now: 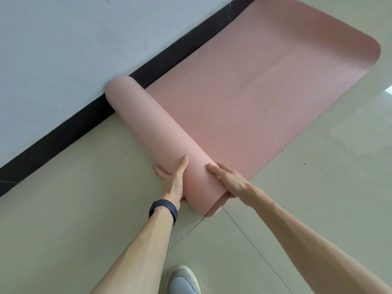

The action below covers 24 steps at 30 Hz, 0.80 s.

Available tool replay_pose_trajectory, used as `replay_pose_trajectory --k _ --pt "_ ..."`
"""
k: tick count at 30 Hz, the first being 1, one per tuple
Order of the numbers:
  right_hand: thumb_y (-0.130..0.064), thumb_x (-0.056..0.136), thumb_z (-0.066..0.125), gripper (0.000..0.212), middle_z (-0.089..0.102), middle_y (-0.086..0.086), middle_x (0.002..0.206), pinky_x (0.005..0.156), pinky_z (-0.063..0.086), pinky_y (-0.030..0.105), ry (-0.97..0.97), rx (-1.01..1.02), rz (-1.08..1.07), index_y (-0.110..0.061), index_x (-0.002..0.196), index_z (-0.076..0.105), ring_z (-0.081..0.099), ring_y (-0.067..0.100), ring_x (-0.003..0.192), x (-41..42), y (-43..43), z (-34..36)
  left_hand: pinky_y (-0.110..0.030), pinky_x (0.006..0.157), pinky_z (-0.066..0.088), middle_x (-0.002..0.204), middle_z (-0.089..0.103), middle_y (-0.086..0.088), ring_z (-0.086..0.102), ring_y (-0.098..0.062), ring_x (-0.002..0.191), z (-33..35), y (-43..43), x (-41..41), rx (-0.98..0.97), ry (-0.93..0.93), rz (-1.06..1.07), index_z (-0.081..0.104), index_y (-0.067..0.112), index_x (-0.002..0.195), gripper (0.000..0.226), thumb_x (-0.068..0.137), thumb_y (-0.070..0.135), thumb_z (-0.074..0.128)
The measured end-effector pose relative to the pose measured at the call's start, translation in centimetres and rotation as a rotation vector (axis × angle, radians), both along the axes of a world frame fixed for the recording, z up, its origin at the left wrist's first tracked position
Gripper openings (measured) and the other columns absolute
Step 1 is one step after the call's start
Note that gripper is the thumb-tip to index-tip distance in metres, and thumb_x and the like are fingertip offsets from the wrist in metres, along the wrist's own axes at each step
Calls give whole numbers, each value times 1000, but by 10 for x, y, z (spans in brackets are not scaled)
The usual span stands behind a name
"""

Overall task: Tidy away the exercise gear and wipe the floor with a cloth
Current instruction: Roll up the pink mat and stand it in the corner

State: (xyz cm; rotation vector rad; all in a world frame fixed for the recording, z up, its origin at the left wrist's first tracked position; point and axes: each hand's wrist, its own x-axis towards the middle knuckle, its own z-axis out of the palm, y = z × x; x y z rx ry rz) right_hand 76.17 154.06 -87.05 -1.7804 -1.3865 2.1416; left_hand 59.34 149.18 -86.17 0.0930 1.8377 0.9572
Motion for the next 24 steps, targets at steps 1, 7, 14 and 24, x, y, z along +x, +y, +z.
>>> replay_pose_trajectory --k 1,7,14,24 --pt "-77 80 51 50 67 -8 117 84 56 39 18 -22 -2 -52 123 58 65 18 106 -1 -2 -1 -59 94 52 146 42 13 61 -27 115 0 -2 -1 12 -2 6 -11 56 149 126 64 69 80" --pt "-80 77 48 63 58 -9 129 89 53 47 -62 -47 8 -57 136 42 58 25 117 6 -2 -6 -56 82 57 143 47 1 61 -24 104 6 -2 12 -51 83 -110 -18 59 145 133 59 65 83" --pt "-73 86 47 53 63 -8 114 75 64 41 -50 -33 1 -41 128 51 67 16 97 22 0 -3 -45 89 47 146 36 -26 53 -32 87 10 12 29 -188 306 -241 -30 47 146 129 72 63 75" --pt "-69 90 30 66 41 -6 148 107 37 39 -321 611 -21 -39 148 34 41 26 131 37 -27 -14 -41 86 44 148 20 -27 55 -46 110 14 43 46 -240 475 -516 -10 54 151 101 75 85 50"
